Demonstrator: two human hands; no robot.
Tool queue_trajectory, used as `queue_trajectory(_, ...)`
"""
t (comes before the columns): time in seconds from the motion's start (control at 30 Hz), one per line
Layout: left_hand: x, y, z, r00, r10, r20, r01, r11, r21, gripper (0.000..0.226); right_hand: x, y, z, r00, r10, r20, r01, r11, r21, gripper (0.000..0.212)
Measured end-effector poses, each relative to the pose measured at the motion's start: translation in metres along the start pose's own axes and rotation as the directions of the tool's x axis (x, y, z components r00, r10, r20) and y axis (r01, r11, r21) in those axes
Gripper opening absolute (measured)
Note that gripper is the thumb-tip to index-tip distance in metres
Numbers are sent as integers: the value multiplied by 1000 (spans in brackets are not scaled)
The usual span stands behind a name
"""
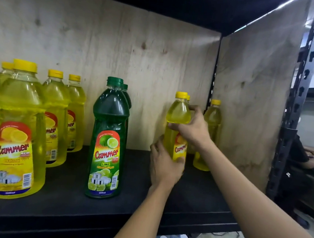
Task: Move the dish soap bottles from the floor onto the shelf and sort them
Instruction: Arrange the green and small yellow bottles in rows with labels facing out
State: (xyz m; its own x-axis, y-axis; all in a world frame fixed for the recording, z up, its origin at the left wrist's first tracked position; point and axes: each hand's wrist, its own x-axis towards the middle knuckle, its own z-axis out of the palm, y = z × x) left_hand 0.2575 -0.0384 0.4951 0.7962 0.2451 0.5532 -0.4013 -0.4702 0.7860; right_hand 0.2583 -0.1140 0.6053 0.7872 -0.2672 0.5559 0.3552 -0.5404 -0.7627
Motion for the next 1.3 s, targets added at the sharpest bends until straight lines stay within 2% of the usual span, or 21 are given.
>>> queue_trajectory(0.17, 30, -14, 4, 992, -116, -46, 117, 993, 18, 84, 21, 0, 56, 1000, -2, -23, 4, 998, 67, 79)
queue_trajectory(0.33, 57, -27, 17, 982, -183, -54, 184, 983, 9, 76, 49, 5, 94, 1000, 2, -17, -2, 1000, -12, 78)
queue_trajectory(0.63, 90, -49, 39, 990, -140, -21, 141, 990, 25, 71, 69, 19, 116, 996, -33, -85, 21, 991, -135, 76)
queue_trajectory(0.7, 94, -51, 42, 988, -150, -21, 150, 988, 27, 70, 71, 20, 114, 998, -8, -57, 2, 994, -110, 80)
queue_trajectory(0.77, 95, -49, 42, 986, -166, 5, 166, 986, 19, 69, 69, 21, 106, 999, 26, 32, -22, 994, -110, 86)
queue_trajectory(0.83, 95, -47, 41, 983, -179, 42, 176, 983, 58, 72, 63, 26, 90, 997, 8, 77, 4, 988, -152, 79)
queue_trajectory(0.87, 94, -47, 40, 983, -179, 45, 174, 979, 108, 75, 59, 29, 78, 999, -31, 43, 38, 984, -175, 70)
queue_trajectory(0.93, 88, -48, 37, 989, -144, -33, 148, 962, 228, 84, 50, 37, 52, 983, -125, -133, 95, 972, -213, 52)
queue_trajectory(1.0, 80, -43, 33, 988, -16, -157, 65, 946, 317, 80, 45, 44, 29, 940, -186, -285, 124, 967, -223, 51)
queue_trajectory(1.03, 76, -39, 33, 979, 69, -192, 2, 937, 349, 70, 47, 46, 20, 935, -176, -307, 117, 973, -201, 58)
queue_trajectory(1.1, 68, -31, 34, 970, 177, -166, -110, 931, 349, 51, 55, 47, 11, 968, -60, -243, 37, 994, -98, 76)
queue_trajectory(1.2, 63, -26, 39, 981, 193, -35, -182, 962, 204, 40, 70, 47, 15, 996, 80, -47, -81, 997, -18, 95)
queue_trajectory(1.27, 63, -30, 42, 977, 214, 22, -214, 960, 181, 44, 75, 52, 21, 990, 132, 47, -133, 991, 15, 94)
queue_trajectory(1.3, 63, -31, 42, 977, 213, 29, -214, 961, 174, 48, 76, 56, 22, 986, 148, 77, -151, 988, 31, 87)
